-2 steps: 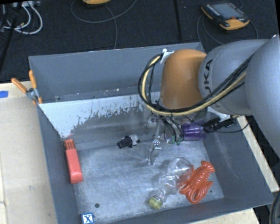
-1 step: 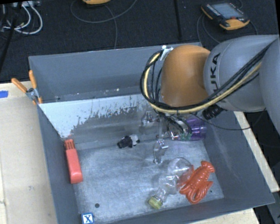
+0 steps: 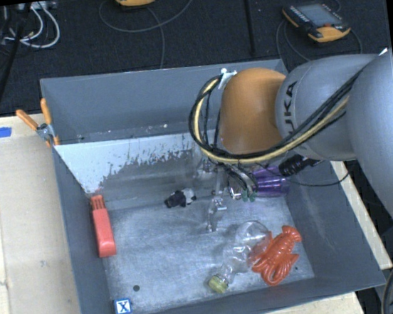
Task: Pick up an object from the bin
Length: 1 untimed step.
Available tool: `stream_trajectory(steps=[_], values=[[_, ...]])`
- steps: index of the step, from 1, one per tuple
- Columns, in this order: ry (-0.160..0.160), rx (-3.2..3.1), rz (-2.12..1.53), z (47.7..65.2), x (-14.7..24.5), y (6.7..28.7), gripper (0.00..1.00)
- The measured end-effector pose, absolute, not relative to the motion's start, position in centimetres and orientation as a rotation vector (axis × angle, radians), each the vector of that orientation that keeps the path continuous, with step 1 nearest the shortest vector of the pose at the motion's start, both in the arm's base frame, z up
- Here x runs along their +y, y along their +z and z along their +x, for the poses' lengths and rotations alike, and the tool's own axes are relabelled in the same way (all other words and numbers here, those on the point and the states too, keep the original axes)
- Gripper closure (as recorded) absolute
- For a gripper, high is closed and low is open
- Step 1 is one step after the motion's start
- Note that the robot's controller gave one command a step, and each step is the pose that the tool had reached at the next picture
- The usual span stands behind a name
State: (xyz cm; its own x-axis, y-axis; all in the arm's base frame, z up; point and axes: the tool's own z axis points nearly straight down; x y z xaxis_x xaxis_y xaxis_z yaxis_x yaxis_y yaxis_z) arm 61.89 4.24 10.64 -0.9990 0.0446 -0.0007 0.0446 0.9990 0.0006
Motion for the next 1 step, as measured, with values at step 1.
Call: stream_trajectory(steps=[1], values=[[0.0, 3.138, 0.169, 61.76, 5.15, 10.71, 0.0]])
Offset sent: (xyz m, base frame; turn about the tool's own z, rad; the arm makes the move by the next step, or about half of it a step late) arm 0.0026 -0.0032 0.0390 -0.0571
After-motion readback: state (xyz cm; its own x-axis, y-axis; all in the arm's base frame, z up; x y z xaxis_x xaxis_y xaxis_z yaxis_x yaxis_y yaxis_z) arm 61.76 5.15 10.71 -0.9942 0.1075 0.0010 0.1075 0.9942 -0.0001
